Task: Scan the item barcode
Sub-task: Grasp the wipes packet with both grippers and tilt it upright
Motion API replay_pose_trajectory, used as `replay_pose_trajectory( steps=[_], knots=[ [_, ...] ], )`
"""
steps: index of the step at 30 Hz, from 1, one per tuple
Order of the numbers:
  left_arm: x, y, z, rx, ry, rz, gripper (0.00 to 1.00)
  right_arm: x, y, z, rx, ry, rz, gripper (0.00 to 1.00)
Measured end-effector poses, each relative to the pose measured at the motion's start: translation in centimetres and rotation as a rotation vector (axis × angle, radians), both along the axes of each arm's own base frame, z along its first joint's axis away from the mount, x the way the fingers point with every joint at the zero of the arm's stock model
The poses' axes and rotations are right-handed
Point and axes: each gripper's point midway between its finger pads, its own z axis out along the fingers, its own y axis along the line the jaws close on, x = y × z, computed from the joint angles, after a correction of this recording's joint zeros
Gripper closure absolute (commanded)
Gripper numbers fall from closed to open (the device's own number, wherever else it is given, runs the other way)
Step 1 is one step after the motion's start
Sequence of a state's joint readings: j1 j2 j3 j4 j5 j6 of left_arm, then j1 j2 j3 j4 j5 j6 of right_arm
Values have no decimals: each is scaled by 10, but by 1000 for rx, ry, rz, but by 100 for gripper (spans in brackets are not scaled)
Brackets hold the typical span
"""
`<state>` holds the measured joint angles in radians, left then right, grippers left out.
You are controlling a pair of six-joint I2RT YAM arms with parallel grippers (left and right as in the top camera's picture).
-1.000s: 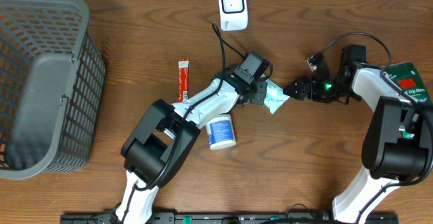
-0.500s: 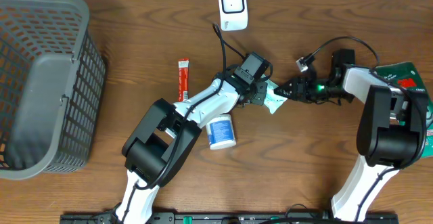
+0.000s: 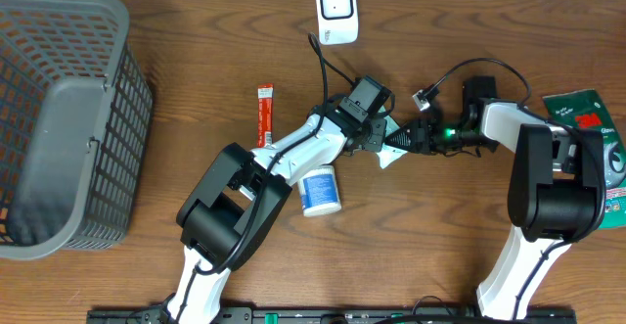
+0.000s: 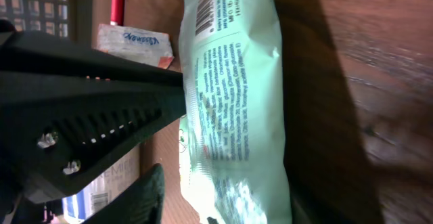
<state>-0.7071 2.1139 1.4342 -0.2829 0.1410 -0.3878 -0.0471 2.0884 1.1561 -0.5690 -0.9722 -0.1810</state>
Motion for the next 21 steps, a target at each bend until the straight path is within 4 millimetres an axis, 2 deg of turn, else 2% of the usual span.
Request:
replay_pose_trajectory(
  steps=[3, 7, 13, 17, 19, 21],
  knots=[
    [1, 1, 0, 5, -3, 3, 89, -1, 3, -2, 1, -6, 6, 69],
    [1, 2, 0, 9, -7, 6, 89, -6, 5, -9, -19, 7, 13, 97],
    [2, 1, 1, 6, -12, 4, 89, -9, 4, -11, -11, 60, -11, 99],
    [3, -1, 4, 2, -23, -8, 89, -16, -6, -8, -61, 120, -33, 99],
    [5, -1, 15, -5, -45, -8, 89, -19, -14, -3, -124, 117, -38, 99],
    [9, 0, 41, -23, -96, 1, 89, -17, -25, 9, -214, 70, -46, 99]
  ],
)
